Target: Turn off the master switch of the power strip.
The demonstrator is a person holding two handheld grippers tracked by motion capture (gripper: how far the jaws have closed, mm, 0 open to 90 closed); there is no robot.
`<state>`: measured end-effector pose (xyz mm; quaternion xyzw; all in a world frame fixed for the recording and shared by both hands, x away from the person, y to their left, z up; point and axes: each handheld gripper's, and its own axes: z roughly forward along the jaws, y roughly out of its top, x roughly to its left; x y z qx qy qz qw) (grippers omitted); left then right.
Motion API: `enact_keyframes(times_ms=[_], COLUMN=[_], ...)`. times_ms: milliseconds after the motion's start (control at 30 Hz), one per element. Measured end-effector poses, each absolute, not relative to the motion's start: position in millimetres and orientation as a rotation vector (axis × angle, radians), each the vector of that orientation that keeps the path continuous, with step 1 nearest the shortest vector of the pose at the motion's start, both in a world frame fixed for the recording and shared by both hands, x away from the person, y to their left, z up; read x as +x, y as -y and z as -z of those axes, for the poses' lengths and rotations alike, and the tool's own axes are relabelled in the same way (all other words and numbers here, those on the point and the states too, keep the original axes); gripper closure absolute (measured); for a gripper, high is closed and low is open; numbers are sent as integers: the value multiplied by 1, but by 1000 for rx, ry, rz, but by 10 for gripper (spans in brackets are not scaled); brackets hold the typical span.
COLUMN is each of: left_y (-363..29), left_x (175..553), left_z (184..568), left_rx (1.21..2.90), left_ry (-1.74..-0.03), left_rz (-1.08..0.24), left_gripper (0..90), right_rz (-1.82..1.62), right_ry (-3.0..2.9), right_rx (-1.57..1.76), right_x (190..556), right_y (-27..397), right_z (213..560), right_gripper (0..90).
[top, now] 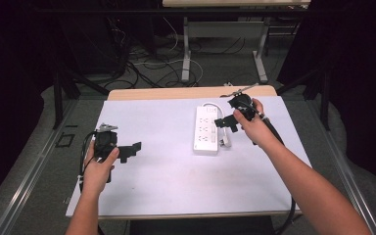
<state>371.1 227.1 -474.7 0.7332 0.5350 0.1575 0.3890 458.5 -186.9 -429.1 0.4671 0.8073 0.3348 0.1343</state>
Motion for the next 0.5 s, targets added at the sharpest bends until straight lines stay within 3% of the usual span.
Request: enact_keyframes(times_ms=[500], left_y=[-225], left_x=[370], left_z=[475], left_rx=[1882], left_ry=[-1355], left_rz=[-412], left_gripper=[9], right_rz=[-934], right_ry=[-2339], right_rx=[1312], right_x=[426], right_y=[220], right_z=[433], right_gripper=[0])
